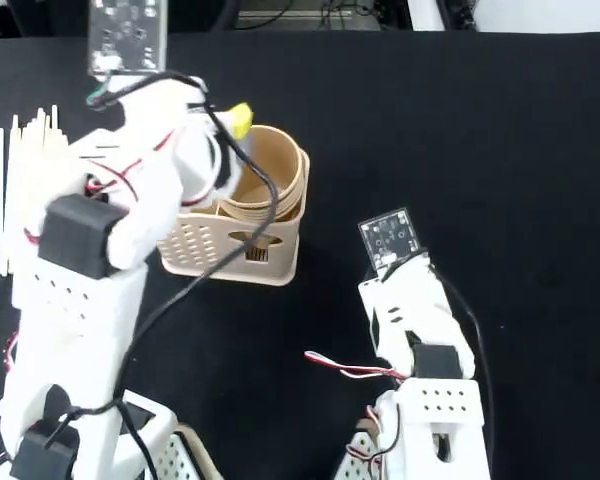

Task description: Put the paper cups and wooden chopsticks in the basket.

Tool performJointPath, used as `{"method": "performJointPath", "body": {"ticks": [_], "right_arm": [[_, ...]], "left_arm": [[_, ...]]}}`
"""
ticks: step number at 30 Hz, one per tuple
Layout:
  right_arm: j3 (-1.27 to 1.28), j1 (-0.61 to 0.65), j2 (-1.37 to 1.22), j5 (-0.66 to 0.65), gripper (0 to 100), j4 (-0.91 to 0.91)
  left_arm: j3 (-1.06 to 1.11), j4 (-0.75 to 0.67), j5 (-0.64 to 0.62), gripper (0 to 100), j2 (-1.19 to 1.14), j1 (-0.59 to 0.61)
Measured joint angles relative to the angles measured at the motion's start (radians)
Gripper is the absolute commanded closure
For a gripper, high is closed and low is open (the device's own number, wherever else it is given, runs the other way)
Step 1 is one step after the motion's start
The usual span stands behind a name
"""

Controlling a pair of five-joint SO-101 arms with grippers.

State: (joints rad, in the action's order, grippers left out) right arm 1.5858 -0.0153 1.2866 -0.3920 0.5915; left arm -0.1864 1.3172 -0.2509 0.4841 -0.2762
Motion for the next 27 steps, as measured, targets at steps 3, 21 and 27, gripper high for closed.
{"method": "performJointPath", "body": {"ticks": [3,21,27], "right_arm": [[0.000,0.000,0.000,0.000,95.6,0.000],[0.000,0.000,0.000,0.000,95.6,0.000],[0.003,0.000,0.000,0.000,95.6,0.000]], "left_arm": [[0.000,0.005,0.000,87,0.005,0.008],[0.078,0.117,0.566,87,-0.226,0.922],[-0.038,0.112,0.663,87,-0.595,0.944]]}}
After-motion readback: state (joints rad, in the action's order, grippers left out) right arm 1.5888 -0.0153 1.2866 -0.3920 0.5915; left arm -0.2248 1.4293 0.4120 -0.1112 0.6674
